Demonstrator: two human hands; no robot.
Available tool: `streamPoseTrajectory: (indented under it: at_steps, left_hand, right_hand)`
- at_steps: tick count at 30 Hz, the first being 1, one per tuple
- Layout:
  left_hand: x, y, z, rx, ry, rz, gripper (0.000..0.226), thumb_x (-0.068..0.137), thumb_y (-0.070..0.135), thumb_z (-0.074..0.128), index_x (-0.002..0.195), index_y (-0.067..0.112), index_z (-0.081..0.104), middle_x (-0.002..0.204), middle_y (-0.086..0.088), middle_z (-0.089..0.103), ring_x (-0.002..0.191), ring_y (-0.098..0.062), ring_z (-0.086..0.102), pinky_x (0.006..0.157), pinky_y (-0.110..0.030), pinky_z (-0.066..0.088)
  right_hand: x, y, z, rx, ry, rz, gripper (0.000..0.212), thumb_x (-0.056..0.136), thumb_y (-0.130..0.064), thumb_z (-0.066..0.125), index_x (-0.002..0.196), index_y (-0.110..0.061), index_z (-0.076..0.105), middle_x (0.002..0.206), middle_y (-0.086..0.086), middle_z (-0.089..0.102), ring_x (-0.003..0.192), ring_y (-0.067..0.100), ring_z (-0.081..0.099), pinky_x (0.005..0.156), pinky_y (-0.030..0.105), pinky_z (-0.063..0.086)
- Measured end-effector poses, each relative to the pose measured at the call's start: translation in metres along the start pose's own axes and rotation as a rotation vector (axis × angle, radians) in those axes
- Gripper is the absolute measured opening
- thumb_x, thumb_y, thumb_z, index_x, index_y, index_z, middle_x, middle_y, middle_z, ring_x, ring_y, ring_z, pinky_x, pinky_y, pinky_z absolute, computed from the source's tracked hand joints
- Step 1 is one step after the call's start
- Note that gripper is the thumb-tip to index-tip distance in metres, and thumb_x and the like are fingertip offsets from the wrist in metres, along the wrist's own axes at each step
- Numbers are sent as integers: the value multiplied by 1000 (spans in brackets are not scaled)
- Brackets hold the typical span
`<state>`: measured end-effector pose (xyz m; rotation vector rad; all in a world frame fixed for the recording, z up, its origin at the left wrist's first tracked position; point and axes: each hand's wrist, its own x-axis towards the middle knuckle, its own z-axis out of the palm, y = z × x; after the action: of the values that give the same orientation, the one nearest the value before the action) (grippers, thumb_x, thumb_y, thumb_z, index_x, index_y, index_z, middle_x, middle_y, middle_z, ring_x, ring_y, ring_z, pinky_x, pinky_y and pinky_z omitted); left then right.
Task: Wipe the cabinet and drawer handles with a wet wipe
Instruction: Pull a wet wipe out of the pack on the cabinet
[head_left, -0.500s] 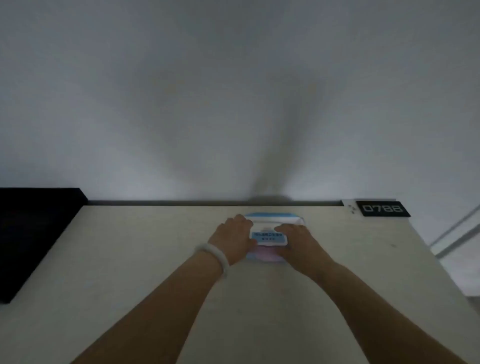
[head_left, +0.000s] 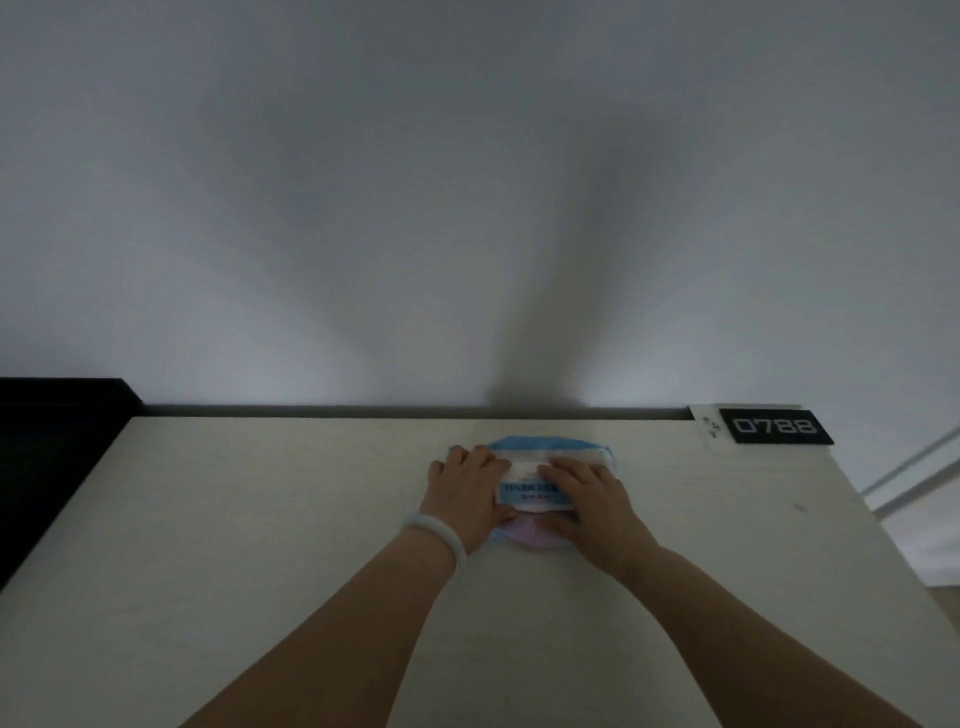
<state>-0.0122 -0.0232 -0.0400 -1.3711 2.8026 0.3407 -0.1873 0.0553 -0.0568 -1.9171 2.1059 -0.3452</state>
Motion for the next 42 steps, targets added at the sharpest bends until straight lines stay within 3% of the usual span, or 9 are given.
streamPoseTrajectory:
  at_steps: [5,9,16,23,25,29,32,36,42]
  left_hand:
    - [-1,-6,16,-64,82,-17,60,86,56,54,140,33,40,138,9,39,122,-19,34,92,-33,28]
    - [2,-10,26,-61,127,2,62,83,62,51,137,31,45,133,7,44,118,-21,39,87,-34,29]
    - [5,-14,34,-85,195,26,70,73,70,39,125,27,57,120,2,54,103,-25,49,78,-37,35]
    - [6,-10,27,-144,166,-31,72,71,59,68,133,29,47,126,4,49,111,-23,44,83,-37,33]
    - [8,-9,26,-193,163,-81,82,69,56,73,138,26,39,128,5,48,115,-22,43,86,-36,32]
    - [4,-3,25,-310,218,-128,73,67,41,79,126,20,43,121,0,50,114,-24,45,84,-35,30]
    - [-1,2,27,-239,269,-43,57,72,37,75,121,21,49,122,-3,45,112,-26,46,82,-34,29]
    - [3,3,23,-127,206,-35,69,86,57,51,147,44,20,132,-1,33,115,-23,40,88,-36,32]
    - [12,3,22,-77,71,-130,73,85,61,51,147,48,16,138,1,27,117,-24,35,90,-38,30]
  right_hand:
    - [6,16,7,-51,97,-110,49,83,-42,66,128,-24,60,131,-1,58,116,26,53,93,37,40]
    - [9,20,10,-180,177,-173,52,84,-51,43,118,-20,67,118,1,67,99,24,59,80,39,54]
    - [9,13,21,-269,315,-215,56,84,-51,42,110,-10,69,109,11,67,92,30,61,81,40,51]
    - [37,11,4,-244,287,-403,31,80,-23,40,86,-15,69,80,5,68,67,27,64,64,34,52]
    - [40,1,-3,-41,306,-211,26,91,-24,43,95,-12,66,86,6,64,73,26,61,68,36,51]
    - [38,1,-5,464,418,494,30,92,-38,59,92,-9,51,90,4,55,79,22,53,71,36,45]
    - [30,5,-11,509,390,491,30,92,-34,60,79,-7,59,73,5,62,71,24,59,60,29,42]
    - [20,4,-7,436,221,234,23,88,-10,64,109,-10,71,106,1,64,96,17,60,87,20,41]
    - [13,6,14,224,239,85,37,72,-7,78,109,-6,72,112,13,60,104,30,58,97,42,47]
